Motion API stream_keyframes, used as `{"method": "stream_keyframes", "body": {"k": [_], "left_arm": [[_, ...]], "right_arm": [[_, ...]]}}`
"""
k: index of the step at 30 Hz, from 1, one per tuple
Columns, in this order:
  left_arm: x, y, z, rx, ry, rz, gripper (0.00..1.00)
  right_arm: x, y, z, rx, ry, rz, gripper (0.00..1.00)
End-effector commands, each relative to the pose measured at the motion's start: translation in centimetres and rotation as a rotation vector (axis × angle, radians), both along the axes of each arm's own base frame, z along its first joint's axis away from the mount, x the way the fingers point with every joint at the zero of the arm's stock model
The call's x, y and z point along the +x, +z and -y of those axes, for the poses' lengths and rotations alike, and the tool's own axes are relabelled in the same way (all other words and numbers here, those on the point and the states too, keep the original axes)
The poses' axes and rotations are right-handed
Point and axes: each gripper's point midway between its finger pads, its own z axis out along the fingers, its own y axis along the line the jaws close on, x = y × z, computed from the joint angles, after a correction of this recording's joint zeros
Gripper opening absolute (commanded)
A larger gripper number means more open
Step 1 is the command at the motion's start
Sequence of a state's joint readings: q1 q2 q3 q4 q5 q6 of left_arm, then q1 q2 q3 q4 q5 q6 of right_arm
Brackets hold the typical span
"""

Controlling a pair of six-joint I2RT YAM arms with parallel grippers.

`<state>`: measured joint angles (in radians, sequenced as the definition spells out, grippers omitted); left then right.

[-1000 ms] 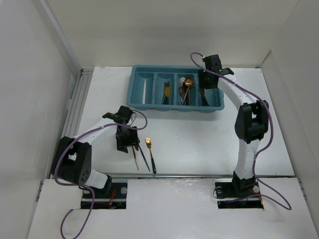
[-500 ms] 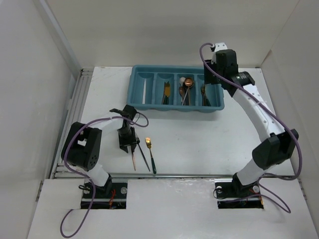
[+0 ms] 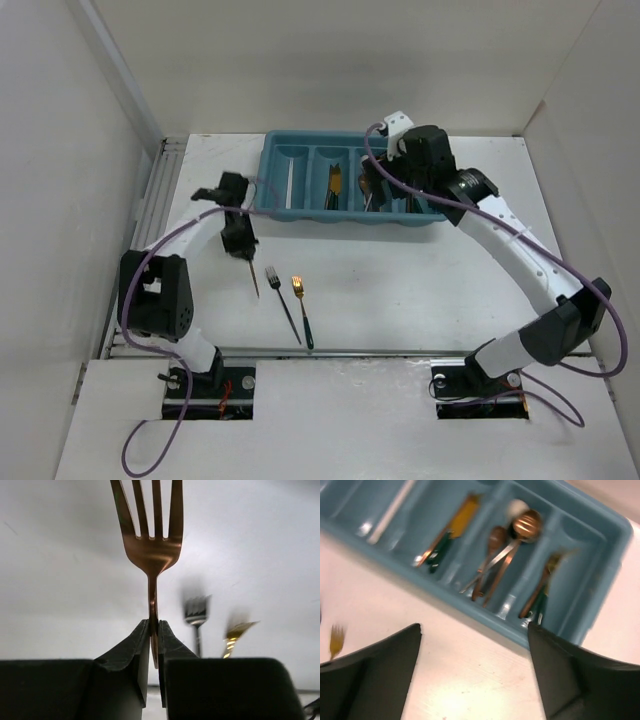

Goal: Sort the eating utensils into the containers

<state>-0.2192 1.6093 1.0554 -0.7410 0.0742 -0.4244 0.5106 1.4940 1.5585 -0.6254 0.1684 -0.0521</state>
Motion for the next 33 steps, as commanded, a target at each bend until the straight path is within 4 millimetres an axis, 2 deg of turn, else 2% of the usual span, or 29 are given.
{"method": "stream_keyframes", "body": {"k": [1,2,3,4,5,6,7,8,10,11,12,14,15,16,18,21,22,23,26,27,29,30,32,33], "left_arm": [[7.4,11.6,-1.3,0.045,-0.047,0.403,0.00],[8.8,14.7,-1.9,0.057,-0.065,0.504,0.00],[10.7,19.3,-2.0,0.048,-0.061,0.640,0.00],[11.4,22.0,-1.9,0.041,-0.062,0.726,0.00],[11.9,24.4,-1.3,0.008,-0.070,0.803,0.00],[12.6,28.8,-0.7,-0.045,-0.058,0.951,0.00],[12.5,30.7,0.5,-0.117,-0.081,1.007,0.00],[12.2,32.4,1.6,-0.163,-0.096,1.054,0.00],[11.5,35.2,3.8,-0.243,-0.134,1.117,0.00],[10.8,35.7,4.9,-0.302,-0.155,1.115,0.00],[10.4,36.1,5.4,-0.327,-0.163,1.111,0.00],[9.4,36.0,6.3,-0.365,-0.187,1.088,0.00],[9.2,35.7,6.3,-0.370,-0.178,1.072,0.00],[9.0,35.4,6.9,-0.387,-0.199,1.057,0.00],[8.6,35.2,7.4,-0.404,-0.206,1.042,0.00],[8.2,35.1,7.9,-0.421,-0.214,1.026,0.00],[8.1,35.1,8.0,-0.430,-0.221,1.023,0.00],[8.1,35.1,8.1,-0.435,-0.214,1.020,0.00],[7.7,35.2,8.7,-0.461,-0.228,1.011,0.00],[7.6,34.9,8.7,-0.459,-0.227,1.001,0.00],[7.4,34.8,8.7,-0.465,-0.232,0.989,0.00],[7.4,34.8,8.7,-0.465,-0.232,0.989,0.00],[7.4,34.8,8.7,-0.465,-0.232,0.989,0.00],[7.5,34.5,8.5,-0.449,-0.220,0.981,0.00]], "right_arm": [[-3.5,3.8,-5.0,0.057,0.255,0.099,0.96],[-4.4,4.2,-6.2,0.069,0.310,0.113,1.00],[-5.1,4.6,-7.6,0.090,0.356,0.126,1.00],[-7.2,4.4,-10.7,0.116,0.463,0.123,1.00],[-7.9,5.7,-12.8,0.165,0.523,0.180,1.00],[-8.9,6.5,-14.5,0.198,0.581,0.210,1.00],[-9.6,7.0,-16.3,0.224,0.627,0.234,1.00],[-10.8,8.7,-18.6,0.286,0.673,0.291,1.00],[-11.0,9.9,-20.8,0.340,0.701,0.317,1.00],[-10.9,10.7,-21.5,0.359,0.696,0.334,1.00],[-10.4,12.7,-21.8,0.389,0.680,0.371,1.00],[-9.1,12.5,-22.9,0.396,0.644,0.358,0.97],[-8.6,13.6,-23.2,0.411,0.633,0.385,0.97],[-7.9,12.7,-23.8,0.397,0.624,0.370,0.97],[-6.8,12.3,-23.9,0.383,0.580,0.374,0.96],[-5.7,10.1,-25.0,0.356,0.569,0.342,0.95],[-5.5,10.4,-25.3,0.360,0.569,0.348,0.93],[-5.2,9.4,-26.0,0.352,0.580,0.331,0.91],[-4.6,9.3,-26.9,0.364,0.575,0.324,0.85],[-4.3,8.5,-27.5,0.371,0.569,0.302,0.76],[-4.0,8.7,-28.0,0.386,0.565,0.302,0.64],[-3.8,8.1,-28.2,0.380,0.564,0.293,0.42],[-2.6,8.1,-27.6,0.410,0.522,0.272,0.11],[-2.5,7.9,-27.6,0.421,0.506,0.265,0.00]]}}
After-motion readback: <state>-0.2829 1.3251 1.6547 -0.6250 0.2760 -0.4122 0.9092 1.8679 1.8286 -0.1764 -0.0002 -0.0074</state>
